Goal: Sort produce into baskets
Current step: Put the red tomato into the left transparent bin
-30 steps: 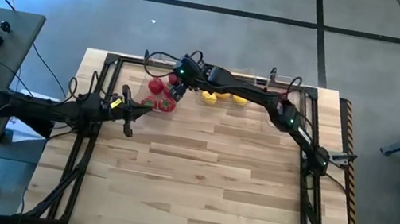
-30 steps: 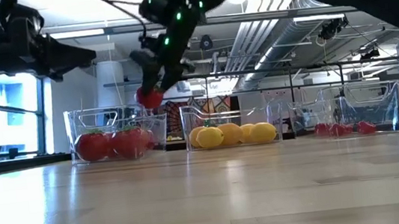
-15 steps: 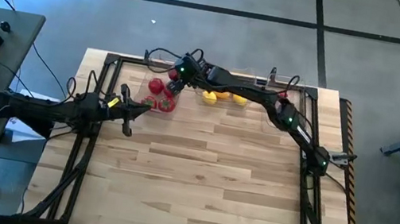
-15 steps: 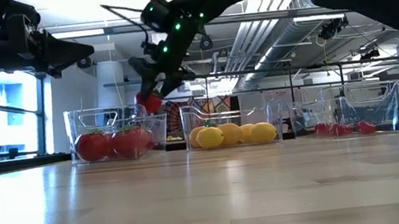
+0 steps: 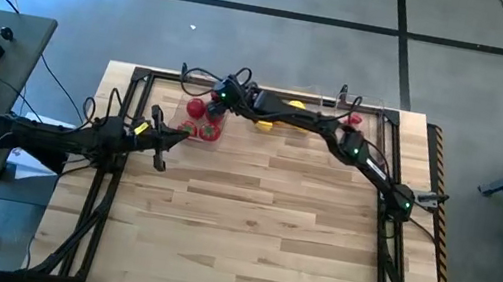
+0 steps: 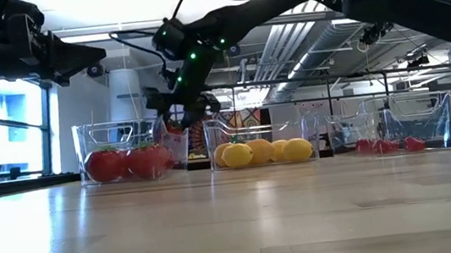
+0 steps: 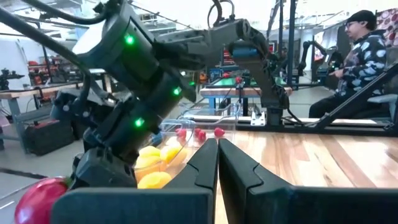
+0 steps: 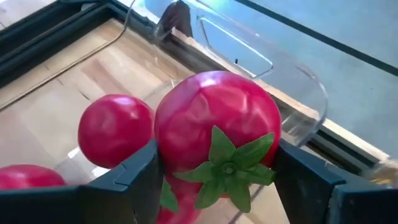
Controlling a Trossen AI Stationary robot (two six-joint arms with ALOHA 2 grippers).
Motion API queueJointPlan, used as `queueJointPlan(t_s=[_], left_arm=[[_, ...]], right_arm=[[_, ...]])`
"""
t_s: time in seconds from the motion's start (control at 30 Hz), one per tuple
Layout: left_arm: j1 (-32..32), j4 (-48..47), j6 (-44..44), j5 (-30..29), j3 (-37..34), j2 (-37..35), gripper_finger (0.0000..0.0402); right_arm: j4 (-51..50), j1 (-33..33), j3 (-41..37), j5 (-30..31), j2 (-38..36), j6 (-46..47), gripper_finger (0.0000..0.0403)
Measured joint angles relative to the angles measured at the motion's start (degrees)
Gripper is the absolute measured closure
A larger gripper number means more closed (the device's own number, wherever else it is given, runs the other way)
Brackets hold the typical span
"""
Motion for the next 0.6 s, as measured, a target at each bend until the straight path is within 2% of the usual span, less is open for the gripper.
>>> queueJointPlan(t_s=[0.6], left_arm=[[0.00,0.24,-0.02,0.00,0.00,0.00,0.0401]], right_arm=[[5.92,0.51,-0.02,0.65,3.23,4.21,0.0162]])
